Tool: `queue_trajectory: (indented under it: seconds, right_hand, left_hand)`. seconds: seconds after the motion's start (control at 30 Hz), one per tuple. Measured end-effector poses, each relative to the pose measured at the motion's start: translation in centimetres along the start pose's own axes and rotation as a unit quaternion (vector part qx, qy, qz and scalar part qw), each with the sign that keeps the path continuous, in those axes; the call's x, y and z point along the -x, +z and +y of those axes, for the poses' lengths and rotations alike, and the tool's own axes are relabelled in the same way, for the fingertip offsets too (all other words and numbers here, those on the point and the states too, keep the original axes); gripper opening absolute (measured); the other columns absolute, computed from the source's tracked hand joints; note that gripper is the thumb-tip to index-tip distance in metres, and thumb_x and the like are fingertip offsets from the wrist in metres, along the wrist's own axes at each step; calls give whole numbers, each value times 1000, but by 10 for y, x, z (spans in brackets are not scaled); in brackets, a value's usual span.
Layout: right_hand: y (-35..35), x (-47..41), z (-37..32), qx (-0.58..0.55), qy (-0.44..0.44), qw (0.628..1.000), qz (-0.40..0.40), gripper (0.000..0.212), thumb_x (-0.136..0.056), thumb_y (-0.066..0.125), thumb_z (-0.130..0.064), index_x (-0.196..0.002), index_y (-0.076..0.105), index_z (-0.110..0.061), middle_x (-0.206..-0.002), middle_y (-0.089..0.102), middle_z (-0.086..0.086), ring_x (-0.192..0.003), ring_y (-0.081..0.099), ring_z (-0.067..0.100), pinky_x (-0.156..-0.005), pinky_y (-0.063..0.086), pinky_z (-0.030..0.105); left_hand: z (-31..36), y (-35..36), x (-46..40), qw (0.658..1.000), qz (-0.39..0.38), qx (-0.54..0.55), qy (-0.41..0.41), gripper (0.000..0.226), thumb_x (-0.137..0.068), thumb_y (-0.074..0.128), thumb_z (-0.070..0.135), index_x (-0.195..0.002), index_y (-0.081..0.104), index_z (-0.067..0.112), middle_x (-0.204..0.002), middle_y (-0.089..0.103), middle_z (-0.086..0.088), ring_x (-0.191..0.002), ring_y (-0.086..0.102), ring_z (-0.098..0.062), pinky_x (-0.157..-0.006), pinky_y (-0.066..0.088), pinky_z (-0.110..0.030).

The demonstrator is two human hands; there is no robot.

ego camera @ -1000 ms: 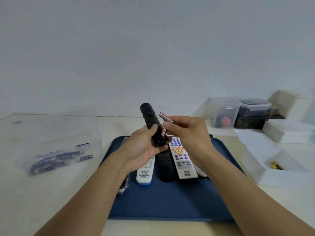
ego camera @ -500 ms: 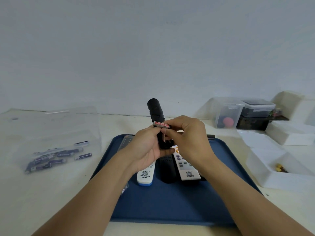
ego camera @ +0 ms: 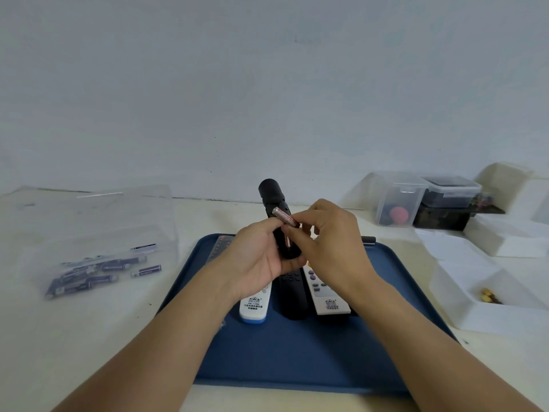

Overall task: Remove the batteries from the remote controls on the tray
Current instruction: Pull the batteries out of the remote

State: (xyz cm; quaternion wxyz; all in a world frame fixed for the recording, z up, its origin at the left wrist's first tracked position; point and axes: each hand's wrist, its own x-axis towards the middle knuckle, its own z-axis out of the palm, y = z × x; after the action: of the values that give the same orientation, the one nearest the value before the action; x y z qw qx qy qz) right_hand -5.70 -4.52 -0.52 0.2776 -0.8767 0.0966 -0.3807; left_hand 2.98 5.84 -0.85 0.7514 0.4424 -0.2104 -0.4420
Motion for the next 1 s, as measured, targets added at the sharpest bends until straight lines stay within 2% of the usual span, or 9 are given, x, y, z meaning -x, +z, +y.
queue_trajectory:
  seconds: [0.17,0.3,0.5,0.6,0.7,0.77,0.87,0.93,1.0]
  right_hand:
    - [1,-1,3,-73,47,996,-35,11,-89,71,-19,-91,80,-26,-76,59,-1,-67,51,6,-64,39,18]
    - [5,0,7,-75,37,996,-37,16,-88,73,-19,-93,80,-32,-75,60,-5,-67,52,4,-62,37,14]
    - [9,0,12,-77,38,996,3,10,-84,77,-18,-90,81,-25,-69,58,-6,-63,51,5,-61,40,19]
    - [11,1,13,-99,58,993,1,8,-85,77,-17,-86,81,-23,-68,61,-10,-61,55,2,-59,41,17]
    - [4,-1,11,-226,99,969,-23,12,-92,70,-16,-88,81,-14,-71,71,1,-63,63,3,-62,52,22]
    - [-2,-5,13,-273,138,952,-28,24,-97,63,-18,-85,74,0,-66,62,10,-54,55,5,-55,48,23]
    - [-9,-7,19,-251,185,946,-91,30,-100,59,-21,-94,72,4,-63,58,5,-52,45,9,-56,40,23]
    - [-11,-6,22,-231,179,945,-147,30,-102,56,-21,-94,73,1,-63,64,-2,-59,42,17,-58,37,27]
    - [-14,-5,20,-204,168,949,-175,31,-103,53,-21,-94,72,1,-57,60,-10,-58,39,15,-56,35,25]
  left_hand:
    - [-2,-1,0,999,25,-35,6,40,-106,42,17,-138,54,-3,-116,68,-17,-96,63,-24,-71,57,-31]
    - [-4,-1,-1,998,19,-54,13,39,-106,41,17,-136,56,-4,-113,70,-16,-98,64,-24,-80,55,-35]
    - [-4,-2,-2,998,11,-52,24,26,-104,44,11,-112,67,3,-106,72,-15,-90,66,-23,-76,55,-35]
    - [-3,-2,-2,998,12,-49,28,21,-103,45,8,-104,64,2,-104,70,-17,-88,65,-24,-69,56,-34]
    - [-3,-1,-3,998,33,-36,36,22,-105,44,13,-111,62,2,-95,67,-16,-78,66,-23,-58,55,-30]
    - [-2,-1,-4,997,63,-37,40,23,-106,42,15,-115,56,-1,-90,65,-18,-72,65,-24,-51,53,-30]
    - [-2,-1,-5,992,87,-67,56,19,-105,39,13,-114,50,-1,-82,64,-17,-65,62,-24,-47,48,-30]
    - [-3,-1,-4,989,93,-86,73,16,-104,36,9,-110,49,1,-74,64,-14,-60,59,-22,-45,44,-28]
    - [-3,-2,-3,986,96,-106,84,17,-104,35,6,-109,50,1,-70,63,-12,-57,57,-20,-45,42,-27]
